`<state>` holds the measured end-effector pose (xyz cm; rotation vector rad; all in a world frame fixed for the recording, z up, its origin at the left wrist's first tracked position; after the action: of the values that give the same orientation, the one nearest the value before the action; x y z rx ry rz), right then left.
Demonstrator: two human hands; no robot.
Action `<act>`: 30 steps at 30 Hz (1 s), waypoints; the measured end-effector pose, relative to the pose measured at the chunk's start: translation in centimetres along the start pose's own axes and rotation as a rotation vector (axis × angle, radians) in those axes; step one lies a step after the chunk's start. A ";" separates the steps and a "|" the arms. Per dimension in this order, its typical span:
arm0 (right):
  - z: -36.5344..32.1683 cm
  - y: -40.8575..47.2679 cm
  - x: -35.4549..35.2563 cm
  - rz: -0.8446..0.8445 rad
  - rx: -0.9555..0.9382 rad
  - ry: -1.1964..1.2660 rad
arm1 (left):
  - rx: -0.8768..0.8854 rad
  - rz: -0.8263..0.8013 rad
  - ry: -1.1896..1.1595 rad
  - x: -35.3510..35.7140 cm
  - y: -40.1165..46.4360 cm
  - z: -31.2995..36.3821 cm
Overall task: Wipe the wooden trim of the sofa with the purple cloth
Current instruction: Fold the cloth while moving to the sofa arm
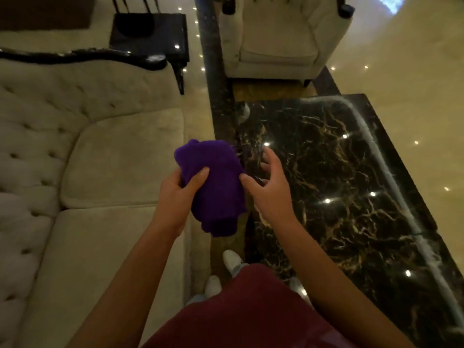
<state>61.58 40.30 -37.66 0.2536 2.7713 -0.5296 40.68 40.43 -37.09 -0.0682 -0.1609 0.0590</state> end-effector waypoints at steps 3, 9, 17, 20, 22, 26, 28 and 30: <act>-2.5 0.9 1.7 -0.054 -0.119 -0.011 | 0.060 0.183 -0.003 -2.4 0.2 1.4; -6.3 -0.4 9.0 -0.595 -0.286 -0.226 | 0.196 0.526 0.129 -6.3 -2.4 3.0; -6.5 -4.8 17.2 -1.012 -0.243 -0.759 | 0.308 1.015 0.368 -11.5 -12.9 4.6; -6.0 -8.9 20.7 -1.255 0.051 -0.594 | 0.325 1.149 0.418 -12.6 -17.8 4.9; -5.1 -12.2 22.8 -1.429 0.332 -0.434 | 0.344 1.217 0.404 -12.8 -20.6 4.7; -3.3 -19.0 25.9 -1.548 0.457 -0.221 | 0.348 1.303 0.268 -12.1 -24.8 2.9; -2.4 -22.3 27.0 -1.573 0.471 -0.173 | 0.322 1.317 0.266 -11.8 -27.0 1.9; -1.2 -25.5 27.7 -1.603 0.534 -0.130 | 0.311 1.315 0.292 -12.0 -29.8 1.4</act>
<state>29.45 20.55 -37.28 -1.8815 2.0355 -1.4545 30.23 10.08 -35.42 0.1392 0.2109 1.3767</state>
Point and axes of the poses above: each hand's wrist, its own y-axis towards the middle knuckle, its own x-axis out of the palm, z = x × y, the point moved 4 cm from there along y, towards the middle knuckle, and after that the axes turned 11 degrees about x, right-handed, at the moved point
